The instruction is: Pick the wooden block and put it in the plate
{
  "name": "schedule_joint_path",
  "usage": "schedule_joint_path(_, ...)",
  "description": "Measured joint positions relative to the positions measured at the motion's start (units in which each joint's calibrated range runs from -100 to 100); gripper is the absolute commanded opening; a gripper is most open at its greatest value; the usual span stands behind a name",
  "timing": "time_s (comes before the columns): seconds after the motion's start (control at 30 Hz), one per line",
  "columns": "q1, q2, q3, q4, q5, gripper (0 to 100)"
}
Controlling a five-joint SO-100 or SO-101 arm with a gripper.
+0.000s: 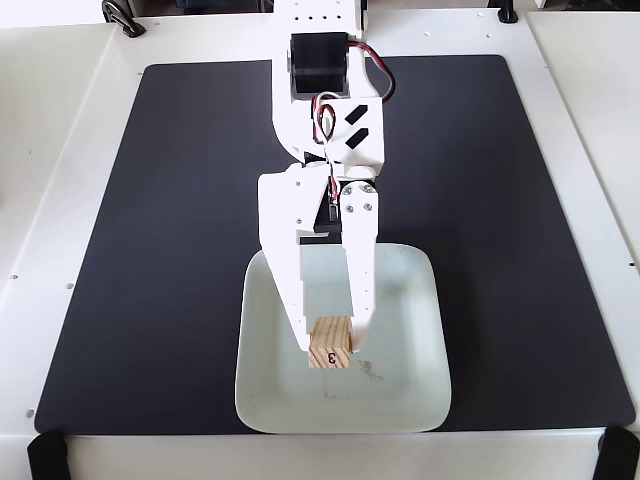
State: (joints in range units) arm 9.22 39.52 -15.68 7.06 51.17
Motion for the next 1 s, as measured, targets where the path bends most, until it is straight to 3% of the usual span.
schedule_joint_path(0.17,0.1,0.0,0.0,0.0,0.0,42)
schedule_joint_path(0.23,0.1,0.0,0.0,0.0,0.0,52)
schedule_joint_path(0.3,0.1,0.0,0.0,0.0,0.05,54)
schedule_joint_path(0.63,0.0,0.0,0.0,0.0,0.21,45)
schedule_joint_path(0.73,0.48,0.0,0.0,0.0,0.21,33)
schedule_joint_path(0.9,1.45,0.0,0.0,0.0,0.16,0)
schedule_joint_path(1.0,1.45,-0.85,1.67,0.0,-0.16,3)
